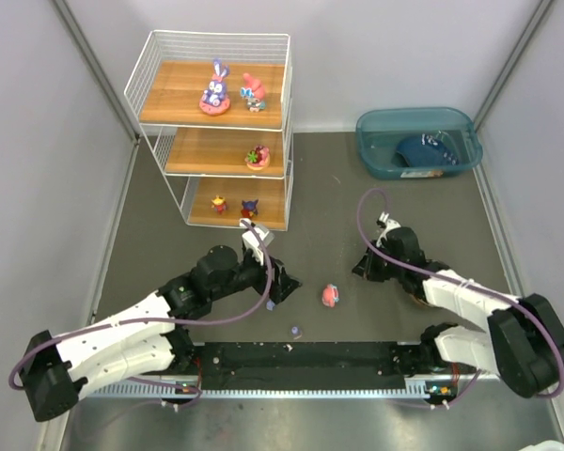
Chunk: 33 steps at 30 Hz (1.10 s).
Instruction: Place and organize the plastic toys onto the shelf
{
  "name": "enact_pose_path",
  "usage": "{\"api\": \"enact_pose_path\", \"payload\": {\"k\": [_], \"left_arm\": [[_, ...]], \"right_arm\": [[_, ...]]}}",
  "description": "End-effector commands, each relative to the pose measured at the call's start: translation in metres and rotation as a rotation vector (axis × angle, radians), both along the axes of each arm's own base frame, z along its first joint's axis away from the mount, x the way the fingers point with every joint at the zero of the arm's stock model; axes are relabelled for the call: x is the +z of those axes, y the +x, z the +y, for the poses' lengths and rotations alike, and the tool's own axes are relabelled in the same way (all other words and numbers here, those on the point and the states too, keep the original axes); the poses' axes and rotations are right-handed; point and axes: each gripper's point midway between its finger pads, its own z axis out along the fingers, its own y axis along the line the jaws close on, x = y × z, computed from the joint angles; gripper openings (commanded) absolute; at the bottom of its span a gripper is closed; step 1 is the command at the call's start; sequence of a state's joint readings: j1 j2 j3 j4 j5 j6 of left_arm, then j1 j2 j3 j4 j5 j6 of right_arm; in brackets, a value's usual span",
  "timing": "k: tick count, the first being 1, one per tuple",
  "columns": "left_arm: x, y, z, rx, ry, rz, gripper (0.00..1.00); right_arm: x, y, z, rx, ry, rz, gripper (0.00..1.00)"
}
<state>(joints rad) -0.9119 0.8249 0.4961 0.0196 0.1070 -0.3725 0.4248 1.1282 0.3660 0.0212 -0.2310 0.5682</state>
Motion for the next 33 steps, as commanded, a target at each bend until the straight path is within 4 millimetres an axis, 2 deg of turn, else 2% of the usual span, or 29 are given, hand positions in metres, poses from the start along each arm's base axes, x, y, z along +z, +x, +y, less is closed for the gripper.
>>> {"api": "enact_pose_path", "payload": {"k": [1, 6, 22, 33], "left_arm": [[0.025, 0.007, -0.01, 0.011, -0.07, -0.044, 0.99], [0.023, 0.01, -0.015, 0.007, -0.065, -0.037, 0.99], [0.019, 0.008, -0.021, -0.01, -0.068, -0.016, 0.99], [0.015, 0.006, -0.019, 0.0, -0.072, 0.003, 0.99]], "right_arm": [[0.004, 0.008, 0.02, 0.051, 0.054, -0.038, 0.0], [-0.009, -0.008, 0.036, 0.119, 0.06, -0.003, 0.0], [-0.035, -0.048, 0.051, 0.214, 0.077, 0.074, 0.0], [-0.045, -0.077, 0.047, 0.206, 0.063, 0.134, 0.0]]}}
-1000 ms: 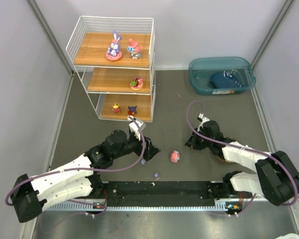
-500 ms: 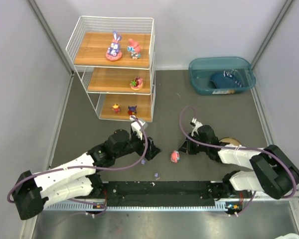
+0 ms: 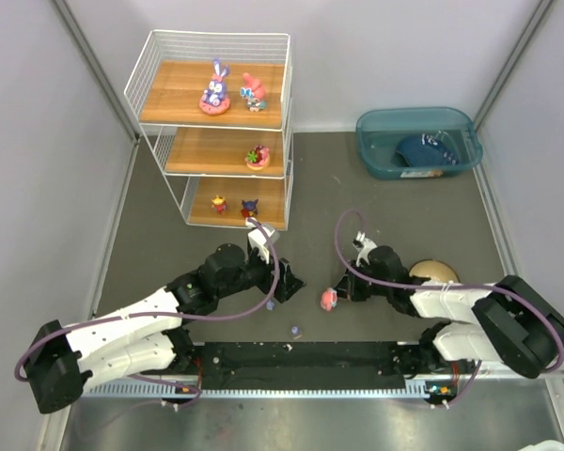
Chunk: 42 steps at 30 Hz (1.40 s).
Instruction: Place and organize the plastic toys onto the shelf
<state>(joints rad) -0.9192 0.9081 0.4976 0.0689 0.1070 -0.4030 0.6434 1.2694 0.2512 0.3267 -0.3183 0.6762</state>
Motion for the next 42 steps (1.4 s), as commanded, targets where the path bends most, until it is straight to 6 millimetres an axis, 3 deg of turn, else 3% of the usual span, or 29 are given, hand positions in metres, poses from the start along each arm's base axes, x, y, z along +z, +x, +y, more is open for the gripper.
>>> {"api": "enact_pose_path", "payload": {"k": [1, 30, 36, 42], "left_arm": [[0.028, 0.003, -0.009, -0.002, -0.084, -0.04, 0.99], [0.018, 0.001, -0.01, 0.023, -0.093, -0.005, 0.99], [0.016, 0.003, -0.006, 0.063, -0.1, 0.0, 0.99], [0.015, 0.003, -0.005, 0.076, -0.101, 0.006, 0.99]], "right_arm": [[-0.022, -0.026, -0.013, -0.005, -0.074, 0.078, 0.0], [-0.027, -0.077, -0.015, 0.019, -0.061, 0.164, 0.0], [-0.026, -0.082, -0.011, 0.03, -0.055, 0.156, 0.0], [-0.027, -0.074, -0.025, -0.039, -0.122, 0.13, 0.0]]}}
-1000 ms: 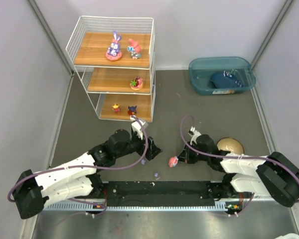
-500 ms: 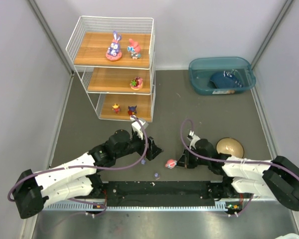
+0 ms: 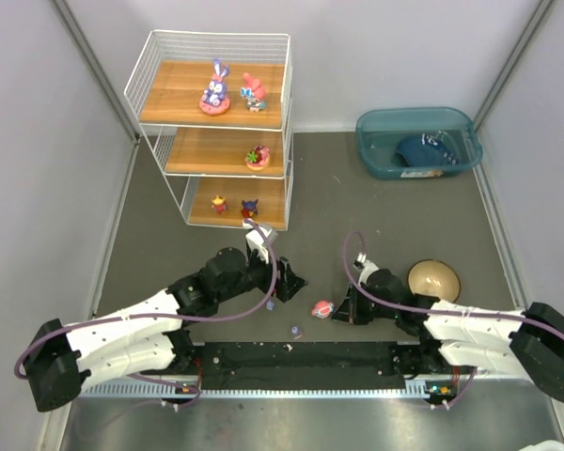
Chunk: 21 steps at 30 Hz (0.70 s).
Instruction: Place and organize the plastic toys onto the shelf
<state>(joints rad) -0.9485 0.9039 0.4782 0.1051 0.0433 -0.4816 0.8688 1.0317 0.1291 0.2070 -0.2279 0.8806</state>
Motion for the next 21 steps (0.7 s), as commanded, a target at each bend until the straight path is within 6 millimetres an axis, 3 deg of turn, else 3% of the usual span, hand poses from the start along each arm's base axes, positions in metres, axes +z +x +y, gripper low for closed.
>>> {"api": "enact_pose_path", "payload": {"k": [1, 4, 11, 16, 21], "left_arm": [[0.014, 0.003, -0.002, 0.024, -0.052, -0.029, 0.99], [0.012, 0.008, 0.001, 0.062, -0.04, -0.025, 0.99], [0.002, 0.014, 0.009, 0.136, -0.025, 0.019, 0.99], [-0.005, 0.022, 0.02, 0.237, -0.015, 0.062, 0.99], [-0.001, 0.02, 0.021, 0.221, -0.017, 0.043, 0.99]], "right_arm": [[-0.027, -0.003, -0.035, -0.084, -0.174, 0.019, 0.0], [-0.027, 0.002, -0.048, -0.146, -0.215, 0.001, 0.0], [-0.017, 0.018, -0.053, -0.237, -0.215, -0.049, 0.0], [-0.013, 0.03, -0.051, -0.259, -0.25, -0.072, 0.0], [-0.014, 0.038, -0.044, -0.249, -0.236, -0.079, 0.0]]}}
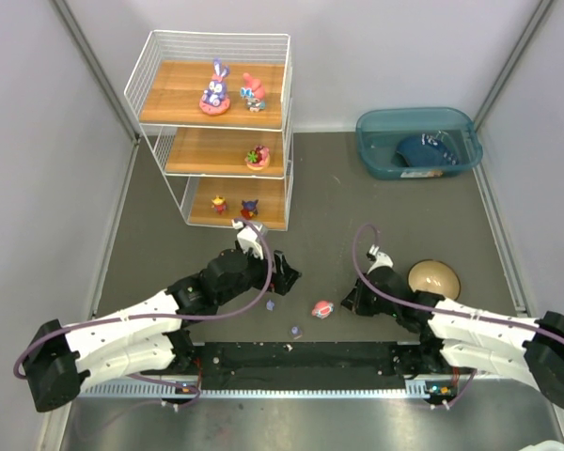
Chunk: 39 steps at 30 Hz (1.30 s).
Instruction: Place and organize the plastic toys onto the shelf
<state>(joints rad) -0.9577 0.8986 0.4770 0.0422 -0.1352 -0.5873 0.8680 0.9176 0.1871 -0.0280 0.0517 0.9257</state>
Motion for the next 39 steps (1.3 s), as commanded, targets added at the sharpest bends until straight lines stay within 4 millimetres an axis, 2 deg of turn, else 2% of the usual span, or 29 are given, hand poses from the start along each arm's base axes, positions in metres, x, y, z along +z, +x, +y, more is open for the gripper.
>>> {"api": "enact_pose_path", "payload": {"k": [1, 14, 26, 39], "left_arm": [[0.012, 0.003, 0.003, 0.026, -0.034, -0.031, 0.99], [0.004, 0.003, 0.006, 0.041, -0.02, -0.014, 0.99], [0.005, -0.001, 0.002, 0.009, -0.03, -0.014, 0.99], [0.003, -0.005, -0.005, -0.037, -0.02, -0.003, 0.99]], "right_arm": [[-0.016, 0.004, -0.011, -0.006, -0.086, 0.002, 0.0], [-0.02, 0.008, 0.008, 0.091, -0.062, -0.018, 0.0], [-0.029, -0.004, 0.009, 0.136, -0.048, 0.014, 0.0], [-0.03, -0.011, 0.017, 0.193, -0.036, 0.022, 0.0]]}}
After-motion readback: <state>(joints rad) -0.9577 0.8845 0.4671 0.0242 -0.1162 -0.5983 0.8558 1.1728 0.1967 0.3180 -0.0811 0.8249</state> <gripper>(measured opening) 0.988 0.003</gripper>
